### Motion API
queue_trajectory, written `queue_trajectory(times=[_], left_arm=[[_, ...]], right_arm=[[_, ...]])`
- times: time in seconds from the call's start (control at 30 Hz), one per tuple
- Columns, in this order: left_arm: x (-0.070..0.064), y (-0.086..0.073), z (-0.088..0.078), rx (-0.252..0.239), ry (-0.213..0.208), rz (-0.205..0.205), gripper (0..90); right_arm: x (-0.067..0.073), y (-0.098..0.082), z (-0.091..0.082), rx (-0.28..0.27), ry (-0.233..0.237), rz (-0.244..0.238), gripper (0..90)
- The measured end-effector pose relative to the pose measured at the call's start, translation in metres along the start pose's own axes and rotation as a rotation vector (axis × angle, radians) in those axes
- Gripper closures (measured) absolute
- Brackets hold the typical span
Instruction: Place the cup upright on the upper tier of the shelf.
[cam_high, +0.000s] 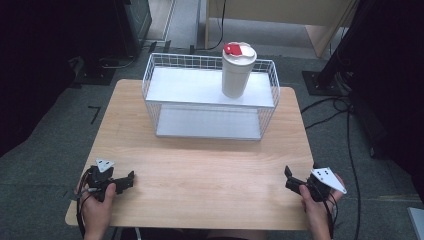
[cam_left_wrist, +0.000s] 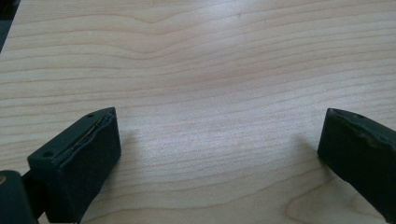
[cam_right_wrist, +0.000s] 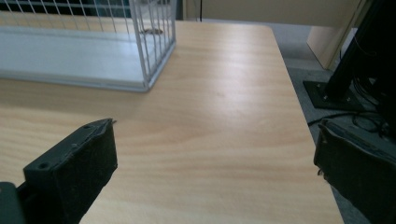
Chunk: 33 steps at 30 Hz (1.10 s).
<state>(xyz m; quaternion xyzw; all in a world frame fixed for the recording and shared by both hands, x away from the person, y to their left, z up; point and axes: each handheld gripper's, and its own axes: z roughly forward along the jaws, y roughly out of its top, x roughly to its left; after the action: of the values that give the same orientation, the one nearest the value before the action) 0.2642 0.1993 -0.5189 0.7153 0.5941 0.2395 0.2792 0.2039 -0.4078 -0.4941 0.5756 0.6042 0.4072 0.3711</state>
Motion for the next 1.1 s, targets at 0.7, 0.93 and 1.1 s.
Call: queue_trajectory(times=[0.7, 0.93, 1.1], left_arm=[[0.0, 0.0, 0.0, 0.0, 0.003, -0.003, 0.0], [0.0, 0.0, 0.0, 0.0, 0.003, -0.003, 0.0], [0.0, 0.0, 0.0, 0.0, 0.003, -0.003, 0.0]], right_arm=[[-0.017, -0.031, -0.002, 0.225, -0.052, 0.003, 0.0], [-0.009, -0.031, 0.007, 0.349, -0.025, -0.066, 0.0], [-0.014, -0.032, 0.008, 0.38, 0.051, -0.027, 0.0]])
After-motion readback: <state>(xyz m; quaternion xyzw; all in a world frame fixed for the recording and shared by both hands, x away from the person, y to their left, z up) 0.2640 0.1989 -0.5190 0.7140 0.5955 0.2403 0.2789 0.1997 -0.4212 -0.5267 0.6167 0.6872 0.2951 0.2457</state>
